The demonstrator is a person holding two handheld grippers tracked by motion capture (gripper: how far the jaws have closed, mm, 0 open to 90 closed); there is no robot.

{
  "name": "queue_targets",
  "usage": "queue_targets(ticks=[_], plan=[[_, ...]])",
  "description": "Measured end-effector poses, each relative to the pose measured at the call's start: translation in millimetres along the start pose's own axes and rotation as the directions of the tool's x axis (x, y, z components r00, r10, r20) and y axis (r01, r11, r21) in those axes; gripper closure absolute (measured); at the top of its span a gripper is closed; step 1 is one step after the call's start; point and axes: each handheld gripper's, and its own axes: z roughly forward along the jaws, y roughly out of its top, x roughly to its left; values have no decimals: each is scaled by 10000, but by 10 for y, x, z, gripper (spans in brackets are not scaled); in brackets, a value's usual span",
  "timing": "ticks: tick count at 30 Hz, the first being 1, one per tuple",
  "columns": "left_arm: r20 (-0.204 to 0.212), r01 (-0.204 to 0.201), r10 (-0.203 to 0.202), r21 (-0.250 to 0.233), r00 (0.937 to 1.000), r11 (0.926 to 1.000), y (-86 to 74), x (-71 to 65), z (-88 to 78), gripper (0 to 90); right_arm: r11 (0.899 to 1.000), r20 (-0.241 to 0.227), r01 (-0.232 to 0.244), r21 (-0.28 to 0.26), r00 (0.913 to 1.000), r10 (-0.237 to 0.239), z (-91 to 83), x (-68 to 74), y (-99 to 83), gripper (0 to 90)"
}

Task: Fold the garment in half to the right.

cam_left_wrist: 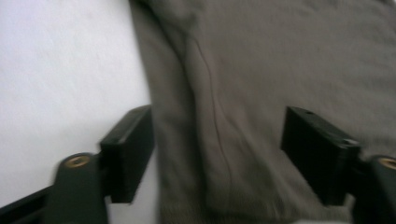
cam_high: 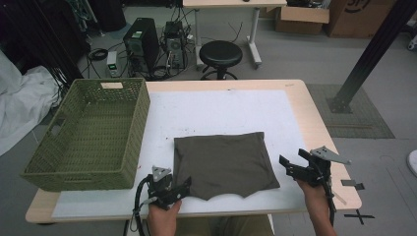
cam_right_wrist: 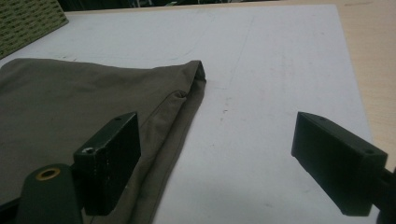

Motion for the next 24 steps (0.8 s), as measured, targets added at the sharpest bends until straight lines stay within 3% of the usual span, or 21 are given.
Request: queue_targets(ticks=[3,6,9,11,13,21,24], plan=[[-211,187,-189,-130,9996,9997,-55,-48,-38,376,10000,-11,-9,-20,10000,9,-4,3,1,159],[-490,43,-65,-453,9988,9990,-124,-107,-41,451,10000,-10,21,-26,10000,-21,4,13,3,159],[-600,97,-140,-710,9981,9974,-160,-64,-42,653,10000,-53,23,-2,10000,-23,25,28,6,159],[-133,622,-632,-664,9979,9959,-145,40,-52,758,10000,-89,63,9,9999,-63,43,41,10,159],[273,836,-823,-491,9962,9953,-108,116,-46,816,9999,-122,91,43,9999,-91,63,54,16,159],[175,840,-831,-591,9964,9947,44,252,-38,836,9999,-220,102,80,9997,-100,106,74,58,160],[333,874,-858,-488,9958,9950,75,282,-31,832,9999,-293,66,89,9996,-63,132,75,73,163]])
